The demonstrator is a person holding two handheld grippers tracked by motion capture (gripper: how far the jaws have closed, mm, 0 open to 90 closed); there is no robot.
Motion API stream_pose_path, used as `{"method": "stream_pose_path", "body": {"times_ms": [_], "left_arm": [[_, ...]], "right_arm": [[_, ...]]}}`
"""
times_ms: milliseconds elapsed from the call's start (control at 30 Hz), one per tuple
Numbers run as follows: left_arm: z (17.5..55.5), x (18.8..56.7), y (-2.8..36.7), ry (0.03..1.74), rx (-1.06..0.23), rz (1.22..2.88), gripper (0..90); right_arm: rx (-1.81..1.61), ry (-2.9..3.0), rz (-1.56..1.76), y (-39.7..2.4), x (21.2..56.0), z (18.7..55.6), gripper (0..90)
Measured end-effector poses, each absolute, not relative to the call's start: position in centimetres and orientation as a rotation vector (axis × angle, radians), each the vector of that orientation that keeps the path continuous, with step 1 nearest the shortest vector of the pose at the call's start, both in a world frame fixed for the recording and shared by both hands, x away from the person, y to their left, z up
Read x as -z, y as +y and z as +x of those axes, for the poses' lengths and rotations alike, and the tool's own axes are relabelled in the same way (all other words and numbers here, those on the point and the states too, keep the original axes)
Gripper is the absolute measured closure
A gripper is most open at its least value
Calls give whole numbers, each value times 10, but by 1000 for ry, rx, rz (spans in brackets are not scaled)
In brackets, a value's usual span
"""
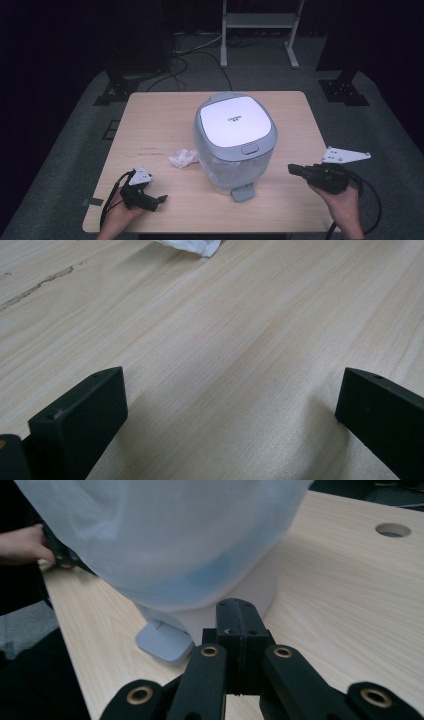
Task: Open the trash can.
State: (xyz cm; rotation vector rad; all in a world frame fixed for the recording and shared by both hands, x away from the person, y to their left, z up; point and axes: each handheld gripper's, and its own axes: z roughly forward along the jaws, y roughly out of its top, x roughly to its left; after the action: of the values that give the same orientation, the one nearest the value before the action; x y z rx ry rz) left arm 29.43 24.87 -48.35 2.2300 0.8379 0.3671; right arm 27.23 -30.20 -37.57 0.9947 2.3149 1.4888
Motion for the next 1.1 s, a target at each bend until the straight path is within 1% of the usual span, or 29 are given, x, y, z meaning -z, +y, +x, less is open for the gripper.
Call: {"method": "stream_pose_path", "body": {"times_ms": [433,1100], "left_arm": [[294,484,249,838,-367,2230,0],[294,484,249,837,-368,2228,0]], "right_arm": [[-1596,2324,892,-293,339,271,900],[-1761,2283,724,-278,297,267,900]]}}
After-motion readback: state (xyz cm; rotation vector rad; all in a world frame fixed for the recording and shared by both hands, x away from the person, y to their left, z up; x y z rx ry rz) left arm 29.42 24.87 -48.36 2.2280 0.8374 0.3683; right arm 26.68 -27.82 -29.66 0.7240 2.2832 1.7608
